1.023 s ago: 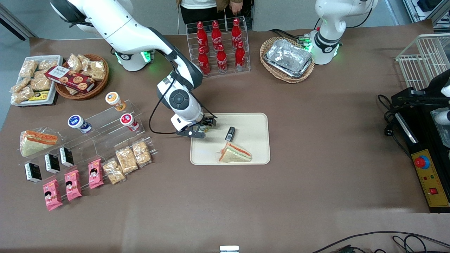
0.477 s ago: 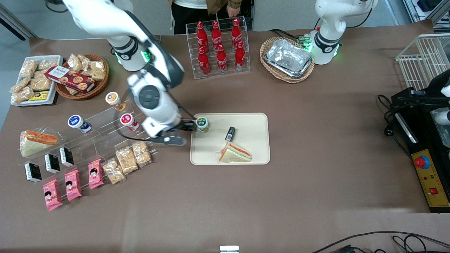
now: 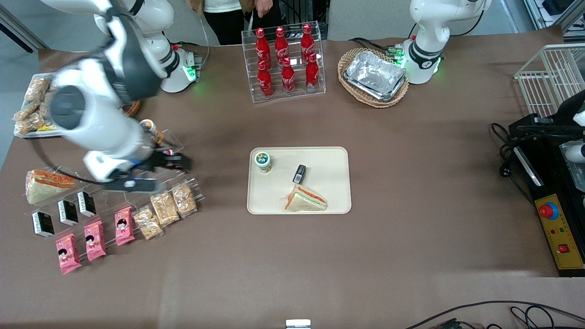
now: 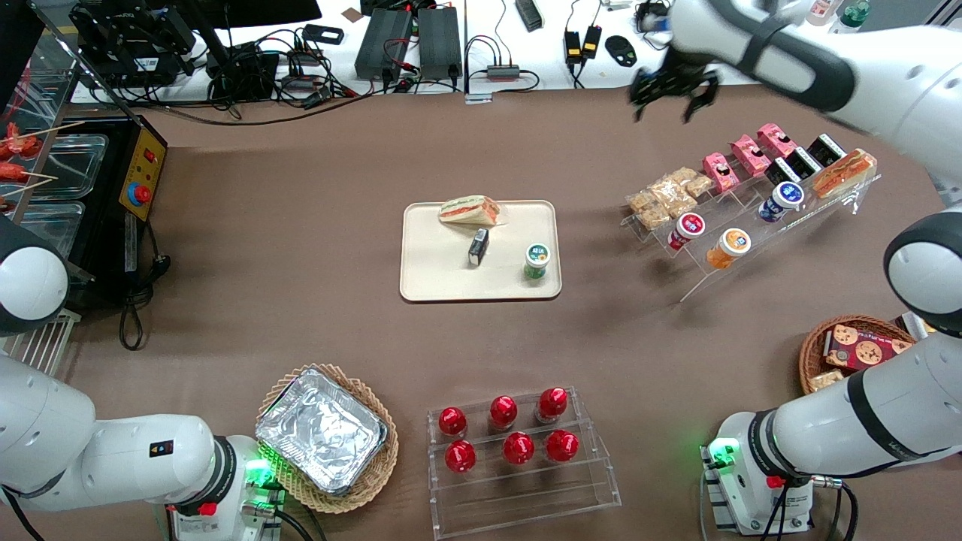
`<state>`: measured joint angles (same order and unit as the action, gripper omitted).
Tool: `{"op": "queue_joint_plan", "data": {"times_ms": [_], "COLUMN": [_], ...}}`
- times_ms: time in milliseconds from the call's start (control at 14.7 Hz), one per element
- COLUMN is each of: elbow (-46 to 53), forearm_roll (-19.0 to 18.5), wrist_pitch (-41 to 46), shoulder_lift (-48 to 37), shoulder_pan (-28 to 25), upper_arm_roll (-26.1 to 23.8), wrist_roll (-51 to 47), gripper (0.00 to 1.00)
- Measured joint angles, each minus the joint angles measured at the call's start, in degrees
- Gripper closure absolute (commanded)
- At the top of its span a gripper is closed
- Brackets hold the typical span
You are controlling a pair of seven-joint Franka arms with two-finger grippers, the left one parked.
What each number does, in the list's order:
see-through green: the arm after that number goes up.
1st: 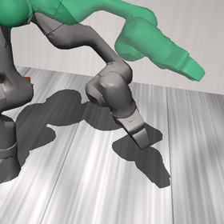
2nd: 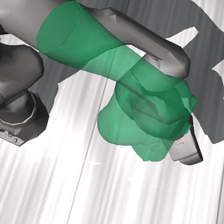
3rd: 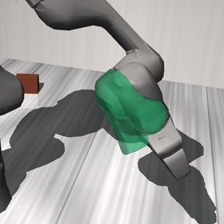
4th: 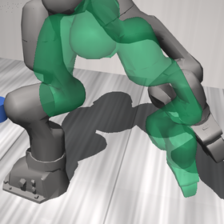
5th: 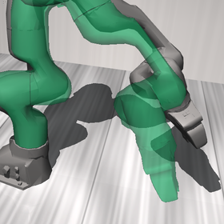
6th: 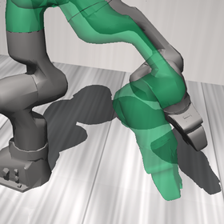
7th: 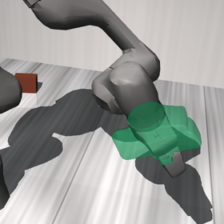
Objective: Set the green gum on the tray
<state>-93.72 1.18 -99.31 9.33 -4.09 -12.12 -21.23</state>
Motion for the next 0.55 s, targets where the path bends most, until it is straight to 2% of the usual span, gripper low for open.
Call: {"op": "queue_joint_plan", "data": {"times_ms": [205, 545], "elbow": [4.33, 6.27], "forearm_roll": [0.06, 0.43], "wrist_pitch": [6.34, 7.59], "shoulder_lift": [-0.25, -2.15], "shoulder_pan": [4.75, 5.03], "upper_arm_roll": [0.84, 6.03], "wrist_roll": [5.24, 7.90], "gripper": [0.00, 0.00]}}
